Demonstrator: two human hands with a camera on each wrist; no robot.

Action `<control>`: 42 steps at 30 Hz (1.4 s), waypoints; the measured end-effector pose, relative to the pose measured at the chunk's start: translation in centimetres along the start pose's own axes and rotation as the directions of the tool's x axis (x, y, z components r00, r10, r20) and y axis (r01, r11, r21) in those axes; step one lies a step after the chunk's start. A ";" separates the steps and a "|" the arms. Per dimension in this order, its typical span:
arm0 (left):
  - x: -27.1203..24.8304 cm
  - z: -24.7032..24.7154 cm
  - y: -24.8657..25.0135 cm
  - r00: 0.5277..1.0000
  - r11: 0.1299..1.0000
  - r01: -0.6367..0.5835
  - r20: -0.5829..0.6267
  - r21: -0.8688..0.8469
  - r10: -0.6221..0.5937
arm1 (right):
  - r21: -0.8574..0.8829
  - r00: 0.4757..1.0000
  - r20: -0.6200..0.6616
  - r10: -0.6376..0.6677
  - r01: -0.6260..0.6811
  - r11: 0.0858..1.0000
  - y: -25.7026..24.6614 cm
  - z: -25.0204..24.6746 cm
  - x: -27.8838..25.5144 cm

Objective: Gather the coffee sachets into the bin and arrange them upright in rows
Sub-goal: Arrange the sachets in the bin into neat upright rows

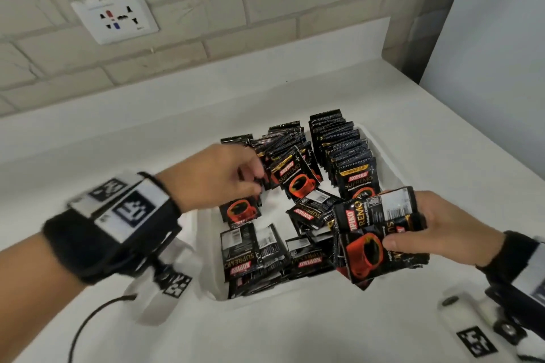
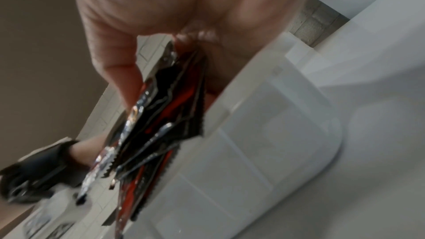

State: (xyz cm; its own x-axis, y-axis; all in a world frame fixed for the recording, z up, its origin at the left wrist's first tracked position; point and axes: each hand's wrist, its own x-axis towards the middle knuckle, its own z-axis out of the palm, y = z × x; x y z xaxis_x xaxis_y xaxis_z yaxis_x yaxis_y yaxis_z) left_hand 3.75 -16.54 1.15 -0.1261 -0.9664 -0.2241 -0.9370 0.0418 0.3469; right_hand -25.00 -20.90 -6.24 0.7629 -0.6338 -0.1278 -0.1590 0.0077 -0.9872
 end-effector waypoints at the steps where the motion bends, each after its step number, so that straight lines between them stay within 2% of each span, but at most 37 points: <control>1: -1.1 0.7 -0.6 0.997 1.000 0.005 0.075 0.025 -0.007 | -0.005 1.000 0.011 -0.003 0.003 1.000 0.0 0.0 0.0; 5: -4.1 4.0 -2.2 0.940 0.990 0.011 0.335 0.144 -0.060 | -0.005 0.999 -0.035 -0.030 0.030 1.000 -0.2 0.2 0.2; 8: -4.8 5.5 -2.5 0.922 0.990 0.020 0.382 0.138 -0.072 | -0.036 0.997 -0.081 0.001 -0.004 0.999 -0.5 0.5 0.0; 10: -4.8 5.4 -2.3 0.932 0.990 0.025 0.356 0.141 -0.074 | 0.023 0.996 -0.095 0.004 -0.002 1.000 -0.8 0.7 -0.1; 12: -4.7 4.6 -1.9 0.962 0.991 0.026 0.265 0.129 -0.060 | 0.052 0.997 -0.072 0.004 0.000 0.999 -0.7 0.4 -0.1; 13: -4.6 4.1 -1.6 0.977 0.997 0.035 0.207 0.071 -0.049 | 0.099 0.997 -0.081 0.016 -0.008 0.995 -0.6 0.2 0.0; 15: -4.7 3.0 -0.4 0.996 0.978 0.053 0.078 -0.200 -0.038 | 0.240 0.990 -0.137 0.016 0.017 0.971 -0.6 0.2 0.1; 17: -5.1 2.6 1.2 0.998 0.855 0.001 -0.049 -0.518 -0.031 | 0.334 0.979 -0.201 0.039 0.031 0.942 -1.1 0.5 0.4; 20: -5.2 3.5 3.1 0.982 0.690 -0.069 -0.171 -0.721 -0.081 | 0.436 0.966 -0.258 0.034 0.084 0.896 -2.1 1.8 0.8; 23: -4.8 5.4 4.7 0.975 0.533 -0.049 -0.158 -0.844 -0.160 | 0.520 0.966 -0.257 -0.004 0.142 0.842 -2.9 3.9 1.4; 26: -4.0 7.1 5.8 0.985 0.327 -0.024 -0.078 -0.945 -0.152 | 0.531 0.964 -0.259 -0.064 0.198 0.824 -3.5 6.5 1.9; 28: -3.5 7.5 5.9 0.983 0.180 -0.042 -0.073 -0.983 -0.167 | 0.520 0.953 -0.295 -0.074 0.225 0.824 -3.9 8.2 2.3; 30: -3.2 7.5 5.6 0.976 0.053 -0.079 -0.088 -0.995 -0.200 | 0.490 0.946 -0.318 -0.063 0.221 0.843 -3.8 9.3 2.7; 33: -3.6 7.6 5.4 0.975 -0.088 -0.102 -0.082 -0.991 -0.205 | 0.341 0.944 -0.324 -0.063 0.179 0.923 -3.5 9.7 3.0; 35: -4.0 8.0 5.4 0.968 -0.108 -0.120 -0.092 -0.987 -0.235 | 0.234 0.932 -0.356 -0.068 0.159 0.959 -3.2 9.4 2.8; 38: -4.3 8.8 5.2 0.942 -0.074 -0.153 -0.123 -0.985 -0.312 | -0.020 0.843 -0.512 -0.167 0.183 0.983 -3.6 8.8 2.3; 39: -4.4 9.2 5.1 0.931 -0.043 -0.161 -0.137 -0.986 -0.337 | -0.073 0.836 -0.509 -0.205 0.196 0.978 -3.7 8.6 2.1; 42: -4.9 9.9 5.2 0.922 0.011 -0.155 -0.149 -0.988 -0.357 | -0.140 0.873 -0.432 -0.226 0.182 0.973 -3.7 8.6 1.7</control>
State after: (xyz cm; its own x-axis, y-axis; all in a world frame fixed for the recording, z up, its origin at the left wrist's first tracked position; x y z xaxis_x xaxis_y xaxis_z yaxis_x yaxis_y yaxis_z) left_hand -3.71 -9.08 -4.94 0.2663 -0.9440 -0.1947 0.3309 -0.1002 0.9383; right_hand -17.75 -15.38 -3.65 0.4309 -0.8894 0.1522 -0.1030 -0.2161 -0.9709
